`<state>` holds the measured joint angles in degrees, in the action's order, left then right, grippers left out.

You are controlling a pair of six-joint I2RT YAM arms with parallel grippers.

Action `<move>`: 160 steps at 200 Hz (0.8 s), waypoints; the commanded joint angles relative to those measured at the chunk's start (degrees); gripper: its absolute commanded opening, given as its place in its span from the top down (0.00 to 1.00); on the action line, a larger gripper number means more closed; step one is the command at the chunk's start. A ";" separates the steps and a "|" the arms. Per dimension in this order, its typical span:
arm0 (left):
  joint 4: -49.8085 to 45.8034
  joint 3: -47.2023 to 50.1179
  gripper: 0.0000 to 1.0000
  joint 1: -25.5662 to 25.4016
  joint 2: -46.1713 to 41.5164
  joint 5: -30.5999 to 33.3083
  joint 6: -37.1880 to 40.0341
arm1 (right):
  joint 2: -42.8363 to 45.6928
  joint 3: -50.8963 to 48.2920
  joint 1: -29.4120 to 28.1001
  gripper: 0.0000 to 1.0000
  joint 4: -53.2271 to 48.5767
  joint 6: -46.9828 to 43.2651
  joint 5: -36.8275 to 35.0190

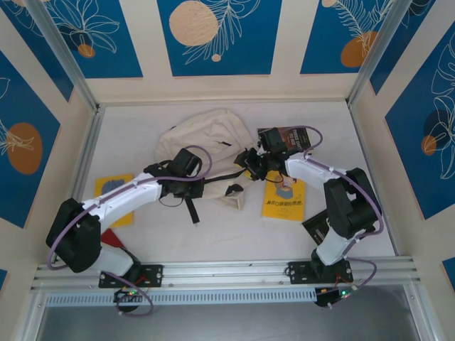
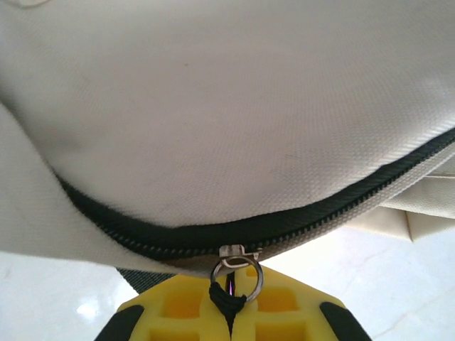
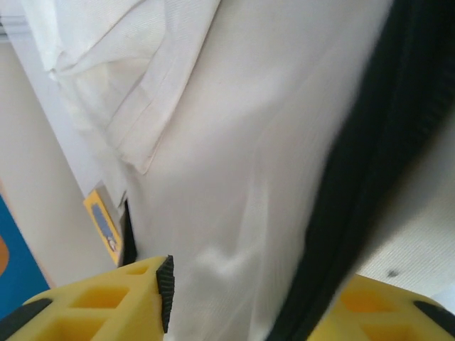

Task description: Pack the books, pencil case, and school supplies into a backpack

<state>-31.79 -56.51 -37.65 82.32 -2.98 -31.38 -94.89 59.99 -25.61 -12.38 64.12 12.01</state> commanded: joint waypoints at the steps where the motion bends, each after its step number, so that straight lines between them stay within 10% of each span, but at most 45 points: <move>1: 2.89 -3.31 1.00 -0.41 1.53 -6.02 2.60 | 4.03 -1.57 -1.45 0.50 -1.77 3.79 1.47; 85: 0.69 -9.10 1.00 -2.92 6.89 -9.75 5.32 | 6.22 -4.79 -6.65 0.46 -4.07 15.04 -2.81; 160: -2.95 -10.19 1.00 -2.71 7.88 -7.91 6.50 | -0.57 1.03 -1.96 0.75 -4.66 2.02 -5.51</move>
<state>-33.12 -63.83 -39.92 89.23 -10.70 -26.48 -91.37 57.01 -29.76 -17.85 71.88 6.79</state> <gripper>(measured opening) 0.050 0.288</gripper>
